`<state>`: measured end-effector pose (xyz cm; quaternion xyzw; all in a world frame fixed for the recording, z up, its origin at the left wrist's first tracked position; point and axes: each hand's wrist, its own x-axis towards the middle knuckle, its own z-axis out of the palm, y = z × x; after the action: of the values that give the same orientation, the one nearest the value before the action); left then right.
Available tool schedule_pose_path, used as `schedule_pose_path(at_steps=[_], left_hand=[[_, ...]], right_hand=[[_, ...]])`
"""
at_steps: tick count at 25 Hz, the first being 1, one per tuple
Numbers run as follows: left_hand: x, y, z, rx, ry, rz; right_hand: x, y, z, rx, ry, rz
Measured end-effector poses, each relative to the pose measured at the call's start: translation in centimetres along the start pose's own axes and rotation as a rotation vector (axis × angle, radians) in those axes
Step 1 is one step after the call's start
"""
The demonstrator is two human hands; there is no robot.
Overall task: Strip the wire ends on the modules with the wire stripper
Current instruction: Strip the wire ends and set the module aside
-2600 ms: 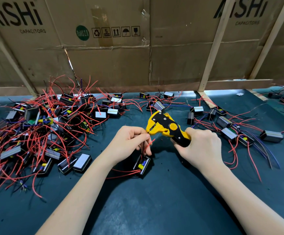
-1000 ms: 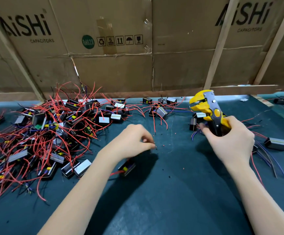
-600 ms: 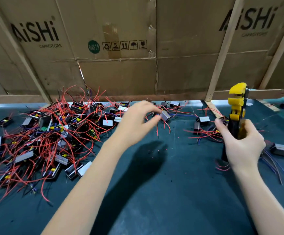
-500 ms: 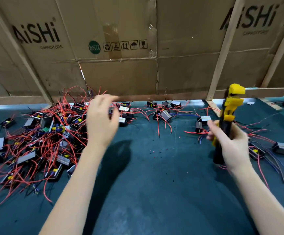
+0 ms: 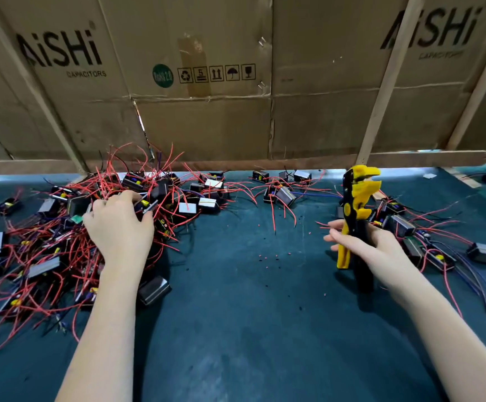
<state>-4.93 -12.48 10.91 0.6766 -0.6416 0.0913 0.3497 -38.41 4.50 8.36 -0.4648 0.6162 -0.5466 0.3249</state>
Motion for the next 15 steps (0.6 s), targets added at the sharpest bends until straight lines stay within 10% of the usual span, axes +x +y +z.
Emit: schedule_pose_path(at_steps=[7, 15], left_hand=[[-2.2, 4.5, -2.5, -0.71, 0.337, 0.405], [-6.2, 7.9, 0.1, -0.5, -0.716, 0.838]], right_hand=[[-0.1, -0.2, 0.3, 0.05, -0.111, 0.066], [0.5, 0.8, 0.5, 0.036, 0.002, 0.075]])
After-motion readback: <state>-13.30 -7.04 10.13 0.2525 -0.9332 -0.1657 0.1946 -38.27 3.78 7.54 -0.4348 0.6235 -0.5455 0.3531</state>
